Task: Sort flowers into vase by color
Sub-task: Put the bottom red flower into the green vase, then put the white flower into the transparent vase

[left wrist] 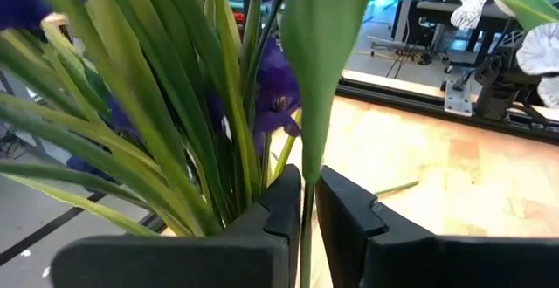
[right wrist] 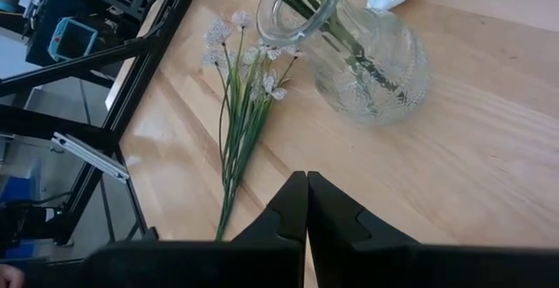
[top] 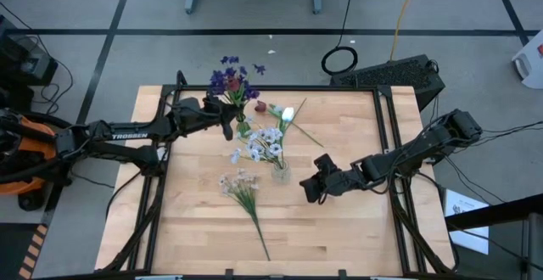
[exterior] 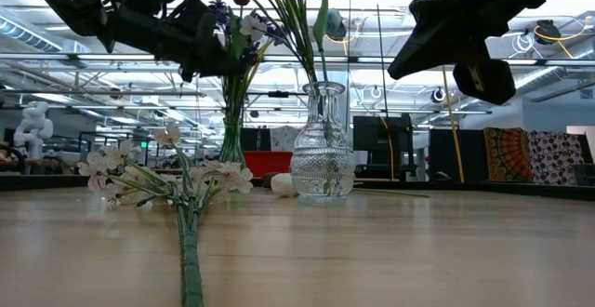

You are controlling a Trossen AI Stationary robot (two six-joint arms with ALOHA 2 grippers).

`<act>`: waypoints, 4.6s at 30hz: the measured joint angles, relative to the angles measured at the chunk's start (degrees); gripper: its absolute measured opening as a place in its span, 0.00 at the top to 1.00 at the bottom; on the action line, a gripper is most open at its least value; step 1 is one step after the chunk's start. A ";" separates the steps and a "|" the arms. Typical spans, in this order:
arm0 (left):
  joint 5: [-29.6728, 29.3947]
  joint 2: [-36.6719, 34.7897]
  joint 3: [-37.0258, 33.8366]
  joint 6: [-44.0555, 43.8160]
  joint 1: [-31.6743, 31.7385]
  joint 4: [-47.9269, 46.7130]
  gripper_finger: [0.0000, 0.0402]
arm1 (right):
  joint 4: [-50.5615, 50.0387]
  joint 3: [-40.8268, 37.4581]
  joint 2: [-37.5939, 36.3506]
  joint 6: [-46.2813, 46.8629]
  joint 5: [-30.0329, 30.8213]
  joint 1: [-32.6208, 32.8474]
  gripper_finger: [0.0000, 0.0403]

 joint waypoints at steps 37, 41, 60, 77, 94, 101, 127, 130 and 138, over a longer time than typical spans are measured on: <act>4.13 -24.54 0.09 -5.52 -0.02 -31.39 0.64 | -4.33 0.04 -1.62 0.28 -1.88 -3.82 1.00; 4.19 -28.15 0.09 -11.08 -0.11 -36.87 0.64 | -12.08 0.04 -3.77 1.75 -2.27 -4.99 1.00; -0.78 -27.04 0.09 -31.76 -3.04 -50.37 0.68 | -29.11 0.04 -6.47 -20.74 -14.34 -27.99 1.00; -2.10 -27.04 0.09 -37.62 -3.04 -50.65 0.68 | -19.07 0.05 -0.34 -54.62 -23.25 -45.69 0.85; -4.17 -26.91 0.09 -40.56 -3.04 -50.70 0.68 | -14.27 9.92 14.95 -72.16 -24.54 -46.72 0.67; -4.20 -26.88 0.09 -40.54 -3.04 -51.00 0.68 | -14.19 17.01 22.85 -91.66 -24.49 -45.63 0.71; -4.15 -26.28 0.09 -40.39 -3.04 -51.24 0.68 | -10.43 24.04 33.00 -123.28 -24.06 -43.61 0.81; -4.17 -26.25 0.09 -40.41 -3.04 -51.71 0.68 | -9.90 24.04 33.00 -125.40 -24.04 -43.05 0.81; -4.19 -26.23 0.09 -40.43 -3.04 -52.62 0.68 | -10.03 24.05 34.91 -128.85 -24.04 -42.63 0.81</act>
